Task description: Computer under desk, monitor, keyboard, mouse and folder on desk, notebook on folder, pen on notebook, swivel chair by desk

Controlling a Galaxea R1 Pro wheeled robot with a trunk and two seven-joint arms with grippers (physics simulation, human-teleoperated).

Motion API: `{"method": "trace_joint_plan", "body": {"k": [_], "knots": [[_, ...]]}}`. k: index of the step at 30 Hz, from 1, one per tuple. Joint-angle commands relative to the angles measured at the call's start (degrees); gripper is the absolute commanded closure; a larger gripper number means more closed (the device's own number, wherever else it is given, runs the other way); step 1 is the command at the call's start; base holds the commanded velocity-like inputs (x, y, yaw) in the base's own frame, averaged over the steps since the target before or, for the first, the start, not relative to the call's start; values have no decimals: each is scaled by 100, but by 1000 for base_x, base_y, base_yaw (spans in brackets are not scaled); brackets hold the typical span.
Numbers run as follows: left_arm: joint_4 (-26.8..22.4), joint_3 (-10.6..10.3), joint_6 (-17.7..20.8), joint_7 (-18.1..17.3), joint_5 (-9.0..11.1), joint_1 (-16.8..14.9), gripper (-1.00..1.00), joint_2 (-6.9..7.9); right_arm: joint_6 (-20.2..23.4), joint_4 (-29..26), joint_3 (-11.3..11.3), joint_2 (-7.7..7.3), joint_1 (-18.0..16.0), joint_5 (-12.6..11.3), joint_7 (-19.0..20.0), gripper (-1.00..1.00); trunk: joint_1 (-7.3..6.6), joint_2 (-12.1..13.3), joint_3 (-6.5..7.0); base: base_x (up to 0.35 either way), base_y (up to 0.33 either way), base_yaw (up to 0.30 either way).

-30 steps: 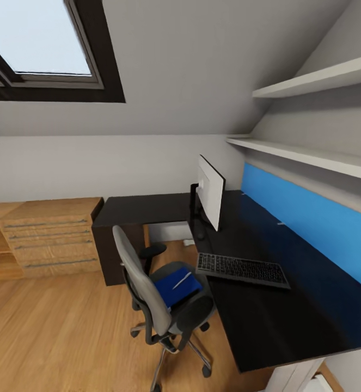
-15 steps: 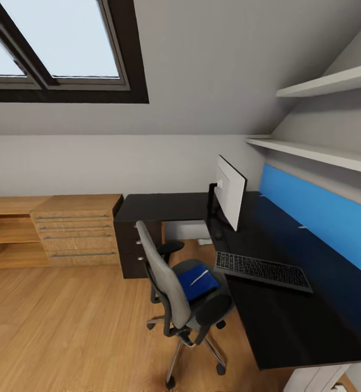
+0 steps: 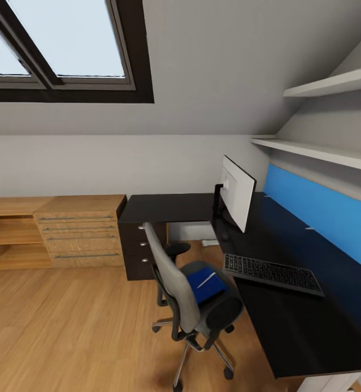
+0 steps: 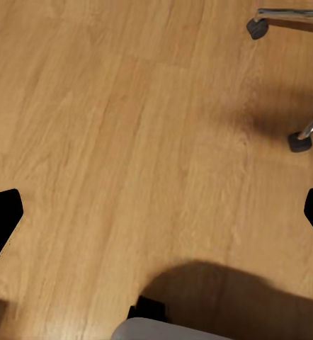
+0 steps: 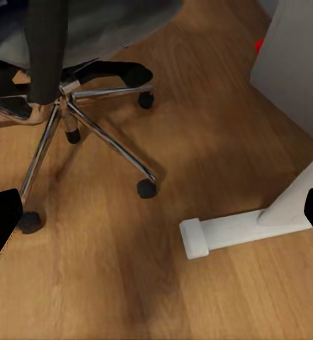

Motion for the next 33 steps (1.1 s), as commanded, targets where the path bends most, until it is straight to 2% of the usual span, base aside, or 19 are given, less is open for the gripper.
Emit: {"method": "trace_joint_plan", "body": {"k": [1, 10, 17, 33], "knots": [[1, -3, -12, 1, 15, -2, -100, 0, -15, 2, -2, 2, -4, 8, -18, -100, 1, -5, -7, 2, 264, 0], [1, 1, -12, -5, 19, -2, -100, 0, -12, 9, -2, 9, -4, -1, -13, -100, 1, -5, -7, -5, 155, 0], [1, 4, -12, -2, 27, -2, -100, 0, -10, 3, 3, 11, -5, 2, -16, -100, 1, -5, -7, -177, 198, 0], [27, 11, 27, 16, 60, -3, -100, -7, -13, 0, 6, 10, -4, 8, -13, -100, 1, -5, -7, -25, 12, 0]]}}
